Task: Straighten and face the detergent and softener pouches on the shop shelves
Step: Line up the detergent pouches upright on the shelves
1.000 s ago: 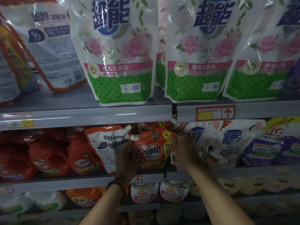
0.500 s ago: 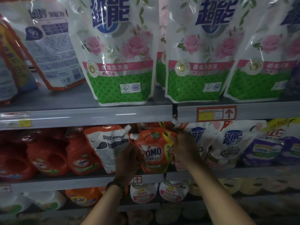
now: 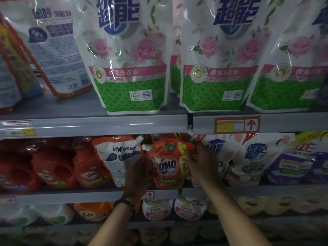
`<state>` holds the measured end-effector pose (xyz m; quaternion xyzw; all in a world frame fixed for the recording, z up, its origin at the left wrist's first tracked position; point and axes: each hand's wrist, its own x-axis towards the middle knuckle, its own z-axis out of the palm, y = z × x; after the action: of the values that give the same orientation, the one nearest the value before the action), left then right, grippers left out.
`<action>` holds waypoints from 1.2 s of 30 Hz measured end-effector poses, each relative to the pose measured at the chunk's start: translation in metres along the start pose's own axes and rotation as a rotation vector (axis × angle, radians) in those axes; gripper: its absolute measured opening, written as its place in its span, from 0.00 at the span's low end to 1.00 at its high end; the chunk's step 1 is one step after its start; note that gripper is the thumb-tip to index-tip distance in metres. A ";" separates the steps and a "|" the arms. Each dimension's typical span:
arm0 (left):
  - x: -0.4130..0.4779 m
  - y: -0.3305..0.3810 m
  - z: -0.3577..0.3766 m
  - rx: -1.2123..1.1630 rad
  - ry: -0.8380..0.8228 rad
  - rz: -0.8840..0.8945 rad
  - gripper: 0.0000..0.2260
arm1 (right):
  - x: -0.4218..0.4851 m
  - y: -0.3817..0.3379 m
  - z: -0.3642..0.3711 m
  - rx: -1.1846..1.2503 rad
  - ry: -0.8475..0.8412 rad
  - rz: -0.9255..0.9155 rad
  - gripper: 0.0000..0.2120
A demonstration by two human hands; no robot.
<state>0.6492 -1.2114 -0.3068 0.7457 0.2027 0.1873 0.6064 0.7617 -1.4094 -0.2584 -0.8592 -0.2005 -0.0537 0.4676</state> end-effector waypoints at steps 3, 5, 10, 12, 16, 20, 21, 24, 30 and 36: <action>-0.005 -0.001 -0.001 0.064 0.020 0.049 0.14 | -0.002 0.001 -0.002 0.005 0.049 -0.045 0.06; -0.008 0.001 -0.001 0.087 0.077 0.036 0.11 | -0.002 0.003 -0.003 0.013 0.065 -0.069 0.06; -0.015 -0.006 -0.009 0.235 0.169 -0.006 0.09 | -0.007 0.008 0.004 0.079 0.120 -0.051 0.10; -0.015 -0.013 -0.017 0.212 0.184 -0.054 0.05 | -0.012 0.007 0.008 0.091 0.185 -0.037 0.13; -0.018 -0.021 -0.031 0.188 0.272 -0.088 0.11 | -0.024 -0.002 0.021 0.159 0.218 0.045 0.13; -0.019 -0.026 -0.048 0.182 0.397 -0.079 0.05 | -0.043 -0.020 0.039 0.188 0.123 -0.018 0.09; -0.020 -0.025 -0.053 0.155 0.415 -0.090 0.04 | -0.048 -0.026 0.044 0.205 0.093 -0.036 0.09; -0.017 -0.024 -0.069 0.154 0.496 -0.090 0.09 | -0.061 -0.043 0.065 0.202 -0.023 -0.032 0.09; -0.021 -0.018 -0.114 0.089 0.455 0.011 0.08 | -0.078 -0.082 0.106 0.280 -0.172 0.072 0.09; -0.021 -0.012 -0.144 0.113 0.310 0.239 0.29 | -0.088 -0.112 0.137 0.334 -0.186 0.131 0.14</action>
<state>0.5548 -1.1012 -0.2914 0.7596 0.2139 0.3590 0.4985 0.6237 -1.2688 -0.2716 -0.7823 -0.1927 0.0900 0.5854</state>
